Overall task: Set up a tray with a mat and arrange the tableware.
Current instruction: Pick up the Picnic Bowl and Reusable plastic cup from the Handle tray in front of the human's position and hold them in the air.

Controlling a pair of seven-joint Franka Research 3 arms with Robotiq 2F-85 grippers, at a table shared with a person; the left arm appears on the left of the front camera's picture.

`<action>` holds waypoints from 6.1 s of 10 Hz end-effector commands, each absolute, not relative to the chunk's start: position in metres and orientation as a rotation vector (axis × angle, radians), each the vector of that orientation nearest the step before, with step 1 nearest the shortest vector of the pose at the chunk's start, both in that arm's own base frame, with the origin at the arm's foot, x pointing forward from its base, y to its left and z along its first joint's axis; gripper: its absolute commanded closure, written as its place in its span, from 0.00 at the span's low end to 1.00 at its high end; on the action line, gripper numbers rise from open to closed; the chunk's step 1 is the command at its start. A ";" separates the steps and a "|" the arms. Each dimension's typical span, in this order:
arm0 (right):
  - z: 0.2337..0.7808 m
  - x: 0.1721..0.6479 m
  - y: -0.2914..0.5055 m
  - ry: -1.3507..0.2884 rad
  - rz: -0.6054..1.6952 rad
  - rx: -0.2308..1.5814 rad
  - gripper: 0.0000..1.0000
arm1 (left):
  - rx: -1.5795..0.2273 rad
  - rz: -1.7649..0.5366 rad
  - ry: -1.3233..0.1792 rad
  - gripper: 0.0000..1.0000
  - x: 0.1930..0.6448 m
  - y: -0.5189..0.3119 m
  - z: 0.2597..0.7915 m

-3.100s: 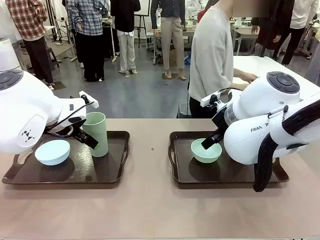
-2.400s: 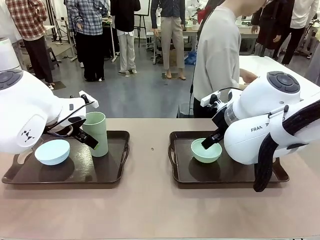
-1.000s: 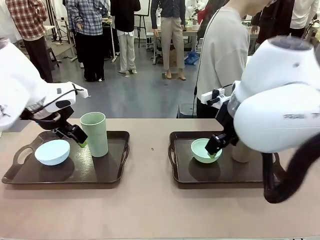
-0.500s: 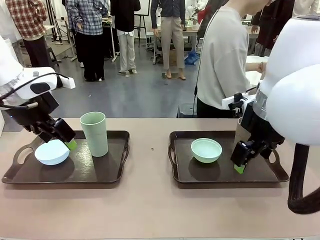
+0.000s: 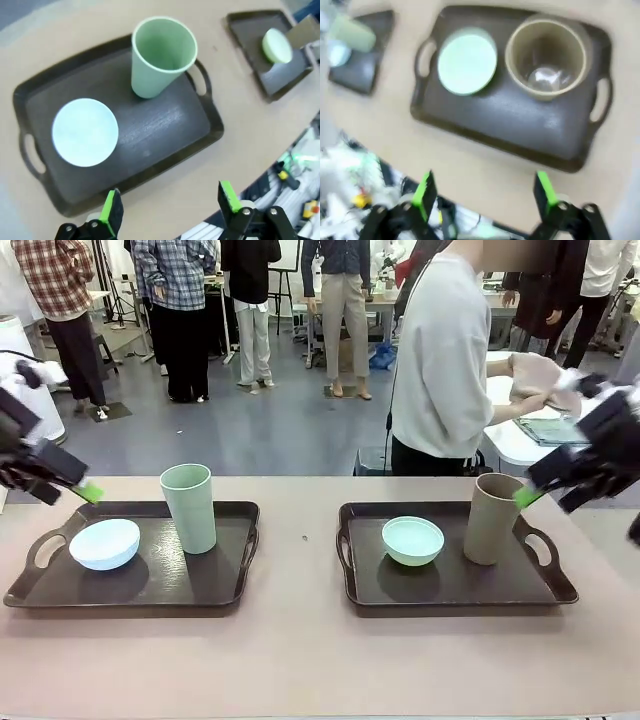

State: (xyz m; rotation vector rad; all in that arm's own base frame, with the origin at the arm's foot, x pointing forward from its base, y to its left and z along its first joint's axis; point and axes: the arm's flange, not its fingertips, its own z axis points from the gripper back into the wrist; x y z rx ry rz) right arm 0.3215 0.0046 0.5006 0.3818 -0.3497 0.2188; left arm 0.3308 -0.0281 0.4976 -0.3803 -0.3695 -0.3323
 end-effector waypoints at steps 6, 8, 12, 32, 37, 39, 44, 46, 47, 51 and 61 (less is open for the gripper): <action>0.442 0.202 -0.145 -0.513 0.036 0.685 0.00 | -0.812 -0.166 -0.475 0.00 0.285 0.111 0.435; 0.439 0.200 -0.154 -0.458 0.035 0.703 0.00 | -0.841 -0.136 -0.464 0.00 0.288 0.120 0.428; 0.428 0.196 -0.178 -0.471 -0.020 0.764 0.00 | -0.875 -0.076 -0.494 0.00 0.282 0.136 0.427; 0.460 0.215 -0.204 -0.445 -0.022 0.745 0.00 | -0.859 -0.074 -0.462 0.00 0.302 0.144 0.437; 0.460 0.215 -0.204 -0.445 -0.022 0.745 0.00 | -0.859 -0.074 -0.462 0.00 0.302 0.144 0.437; 0.460 0.215 -0.204 -0.445 -0.022 0.745 0.00 | -0.859 -0.074 -0.462 0.00 0.302 0.144 0.437; 0.460 0.215 -0.204 -0.445 -0.022 0.745 0.00 | -0.859 -0.074 -0.462 0.00 0.302 0.144 0.437; 0.460 0.215 -0.204 -0.445 -0.022 0.745 0.00 | -0.859 -0.074 -0.462 0.00 0.302 0.144 0.437; 0.460 0.215 -0.204 -0.445 -0.022 0.745 0.00 | -0.859 -0.074 -0.462 0.00 0.302 0.144 0.437; 0.460 0.215 -0.204 -0.445 -0.022 0.745 0.00 | -0.859 -0.074 -0.462 0.00 0.302 0.144 0.437; 0.460 0.215 -0.204 -0.445 -0.022 0.745 0.00 | -0.859 -0.074 -0.462 0.00 0.302 0.144 0.437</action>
